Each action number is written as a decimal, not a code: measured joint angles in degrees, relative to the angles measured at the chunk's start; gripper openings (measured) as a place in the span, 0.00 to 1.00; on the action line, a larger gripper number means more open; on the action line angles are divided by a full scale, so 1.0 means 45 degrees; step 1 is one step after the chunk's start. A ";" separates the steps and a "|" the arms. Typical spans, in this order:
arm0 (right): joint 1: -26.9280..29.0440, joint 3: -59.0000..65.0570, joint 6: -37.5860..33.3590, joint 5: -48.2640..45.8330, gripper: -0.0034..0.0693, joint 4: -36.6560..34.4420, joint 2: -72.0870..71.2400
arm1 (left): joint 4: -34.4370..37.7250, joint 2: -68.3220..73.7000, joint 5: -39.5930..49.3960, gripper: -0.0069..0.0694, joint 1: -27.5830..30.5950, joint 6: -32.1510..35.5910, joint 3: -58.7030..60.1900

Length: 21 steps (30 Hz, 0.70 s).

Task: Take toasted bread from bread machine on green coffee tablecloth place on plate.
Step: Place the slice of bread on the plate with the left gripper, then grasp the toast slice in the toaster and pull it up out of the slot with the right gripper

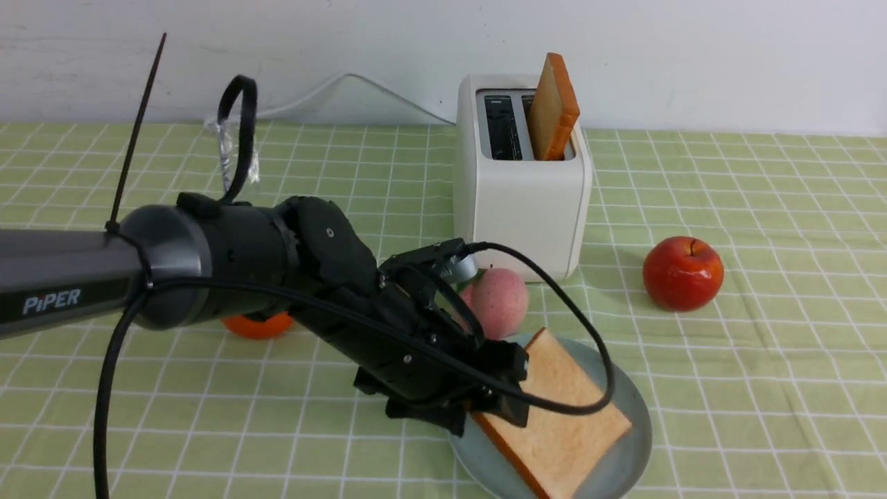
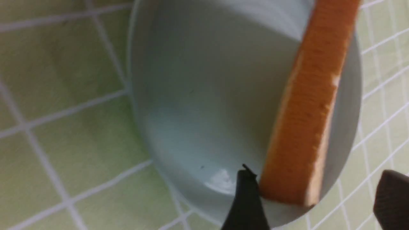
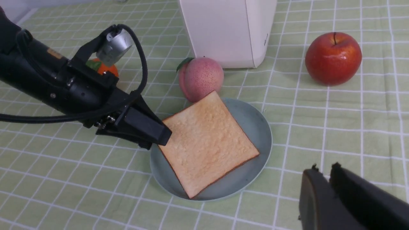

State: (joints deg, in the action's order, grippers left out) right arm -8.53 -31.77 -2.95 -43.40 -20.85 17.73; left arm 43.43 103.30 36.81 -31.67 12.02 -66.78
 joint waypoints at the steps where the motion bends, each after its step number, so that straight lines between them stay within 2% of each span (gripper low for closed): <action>1: 0.0000 0.0000 -0.0091 0.0030 0.14 0.0000 0.0000 | -0.0817 -0.0387 0.0100 0.84 0.0000 -0.0838 0.0000; 7: 0.0000 0.0000 -0.0192 0.0447 0.14 -0.0040 0.0000 | -0.2202 -0.1858 0.0300 0.85 0.0000 -0.1840 -0.0012; 9: 0.0000 -0.0070 -0.0370 0.0492 0.15 -0.0040 0.0036 | -0.2648 -0.3008 0.0586 0.81 0.0000 -0.1939 -0.0012; 13: 0.0000 -0.0510 -0.0740 0.0477 0.15 -0.0040 0.0640 | -0.3245 -0.4567 0.0866 0.63 0.0000 -0.1950 -0.0012; 16: 0.0000 -0.1180 -0.0947 0.0477 0.15 -0.0160 0.2174 | -0.4581 -0.6390 0.1018 0.25 0.0000 -0.1950 -0.0012; 17: 0.0000 -0.1212 -0.0958 0.0489 0.15 -0.0162 0.2273 | -0.4667 -0.6587 0.1045 0.23 0.0000 -0.1950 -0.0012; 18: 0.0000 -0.1435 -0.1132 0.0566 0.15 -0.0326 0.3073 | -0.5368 -0.7447 0.1047 0.09 0.0000 -0.2053 0.0120; 21: 0.0000 -0.1782 -0.1670 0.1090 0.15 -0.0984 0.4666 | -0.6072 -0.8787 0.0841 0.07 0.0000 -0.2265 0.0911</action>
State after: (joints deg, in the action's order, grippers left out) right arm -8.53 -39.80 -10.47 -38.49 -25.27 38.73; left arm 16.10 63.76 40.60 -31.67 1.83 -62.68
